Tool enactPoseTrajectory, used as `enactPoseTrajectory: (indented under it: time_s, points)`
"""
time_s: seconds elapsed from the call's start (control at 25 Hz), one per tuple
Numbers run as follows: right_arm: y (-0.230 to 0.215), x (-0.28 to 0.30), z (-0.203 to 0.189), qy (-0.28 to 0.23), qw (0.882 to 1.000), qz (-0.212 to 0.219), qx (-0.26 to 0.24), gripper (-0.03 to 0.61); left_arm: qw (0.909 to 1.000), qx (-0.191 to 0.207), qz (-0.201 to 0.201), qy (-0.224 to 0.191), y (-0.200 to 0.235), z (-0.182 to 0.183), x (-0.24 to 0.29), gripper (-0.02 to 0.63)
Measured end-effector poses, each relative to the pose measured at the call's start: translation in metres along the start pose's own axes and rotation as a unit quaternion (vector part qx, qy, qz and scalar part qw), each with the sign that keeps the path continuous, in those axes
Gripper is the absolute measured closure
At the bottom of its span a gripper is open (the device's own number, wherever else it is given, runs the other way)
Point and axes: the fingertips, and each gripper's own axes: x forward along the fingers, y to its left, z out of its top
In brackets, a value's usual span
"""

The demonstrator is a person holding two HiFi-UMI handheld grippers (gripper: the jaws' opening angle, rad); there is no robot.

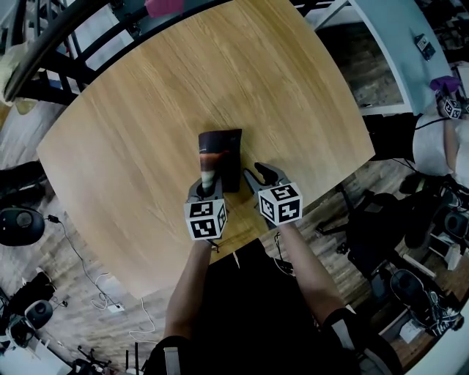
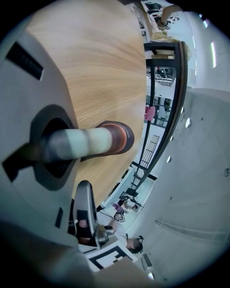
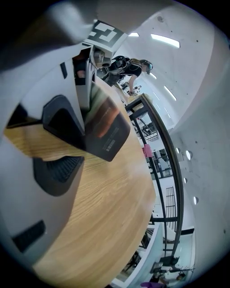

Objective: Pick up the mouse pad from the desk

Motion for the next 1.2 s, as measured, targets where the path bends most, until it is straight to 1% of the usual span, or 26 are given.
enactPoseTrajectory:
  time_s: [0.16,0.4,0.56,0.84,1.04,1.2]
  points:
    - [0.002,-0.02,0.001,-0.01,1.0,-0.001,0.003,0.428,0.9999,0.008,0.0,-0.008,-0.016,0.0,-0.016,0.569]
    - [0.003,-0.053,0.009,-0.044,0.999,-0.008,0.001,0.501,0.9994,0.015,0.001,-0.032,-0.037,0.004,-0.042,0.571]
    - [0.01,-0.077,0.006,-0.055,0.998,-0.005,-0.003,0.524,0.9987,0.017,0.004,-0.048,-0.049,0.005,-0.068,0.571]
    - [0.028,-0.126,-0.005,-0.088,0.996,0.009,-0.011,0.537,0.9962,0.016,0.018,-0.084,-0.069,-0.002,-0.127,0.571]
    - [0.044,-0.161,-0.017,-0.11,0.994,0.021,-0.017,0.541,0.9936,0.008,0.034,-0.108,-0.086,-0.018,-0.181,0.571]
    - [0.057,-0.189,-0.017,-0.133,0.99,0.031,-0.021,0.543,0.9912,0.003,0.042,-0.126,-0.098,-0.025,-0.217,0.571]
